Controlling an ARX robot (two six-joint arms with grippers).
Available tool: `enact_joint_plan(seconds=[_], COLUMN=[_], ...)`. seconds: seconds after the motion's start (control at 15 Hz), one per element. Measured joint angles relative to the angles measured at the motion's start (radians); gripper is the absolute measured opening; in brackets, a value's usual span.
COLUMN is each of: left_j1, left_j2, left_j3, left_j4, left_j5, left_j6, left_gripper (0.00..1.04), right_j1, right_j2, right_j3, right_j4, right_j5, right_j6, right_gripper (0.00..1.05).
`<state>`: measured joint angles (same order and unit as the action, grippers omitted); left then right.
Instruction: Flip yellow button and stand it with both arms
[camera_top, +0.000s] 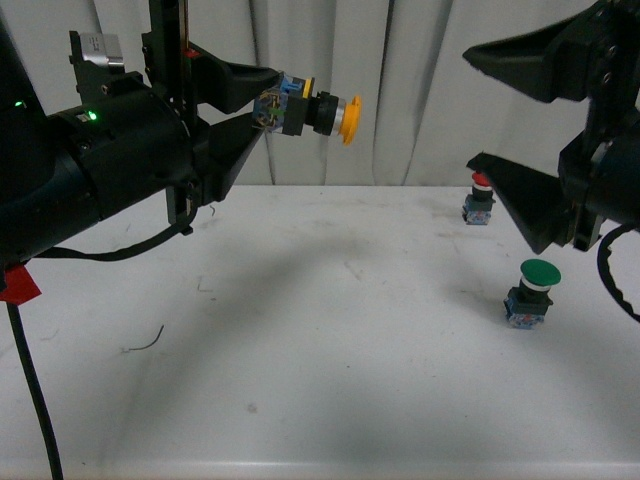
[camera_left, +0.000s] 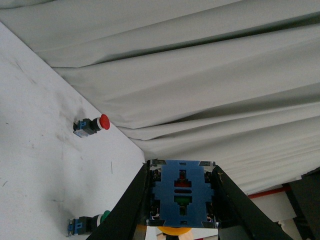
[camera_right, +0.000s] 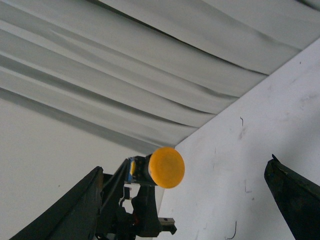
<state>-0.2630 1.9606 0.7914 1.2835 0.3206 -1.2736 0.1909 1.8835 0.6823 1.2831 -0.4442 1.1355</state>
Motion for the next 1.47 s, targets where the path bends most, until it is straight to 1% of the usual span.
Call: enact_joint_plan(seconds=[0.27,0.33,0.53,0.67,0.87,1.13,1.2,1.27,1.4,1.47], left_j1=[0.000,0.000,0.000,0.005,0.009,0.013,0.016,0.016,0.016,0.016], left_j2=[0.000,0.000,0.000,0.000,0.000,0.000,0.000,0.000,0.000,0.000], left_j3=[0.002,0.002,0.002,0.002,0.002,-0.001,-0.001,-0.002,-0.002,-0.002], left_j4=[0.000,0.000,0.000,0.000,0.000,0.000,0.000,0.000,-0.005,-0.009], left_j5=[-0.003,-0.006,-0.006,-0.006,-0.006,-0.006,-0.006,-0.006,-0.006,-0.006], left_j6=[-0.001,-0.002,-0.002,-0.003,-0.008,-0.011,-0.011,-0.011,-0.010,-0.010], left_gripper=[0.31,0.31,0.31,0.31,0.31,0.31,0.31,0.31,0.31,0.30], right_j1=[0.055,0.085,0.135,0.169,0.176,0.203,0.204,0.202,0.201,0.201], right_j2=[0.103,0.130,0.180,0.233,0.276,0.288,0.288,0.288,0.288,0.288], right_j3=[0.119,0.156,0.232,0.268,0.307,0.317,0.317,0.317,0.317,0.318], right_j4=[0.002,0.001,0.004,0.001,0.003,0.002,0.002,0.002,0.006,0.012], right_j5=[0.011,0.025,0.050,0.083,0.118,0.116,0.115,0.115,0.114,0.112], right_j6=[0.097,0.126,0.152,0.195,0.253,0.283,0.289,0.289,0.290,0.293], right_gripper=[0.98,0.98,0.98,0.98,0.98,0.98,0.90,0.77,0.56,0.42])
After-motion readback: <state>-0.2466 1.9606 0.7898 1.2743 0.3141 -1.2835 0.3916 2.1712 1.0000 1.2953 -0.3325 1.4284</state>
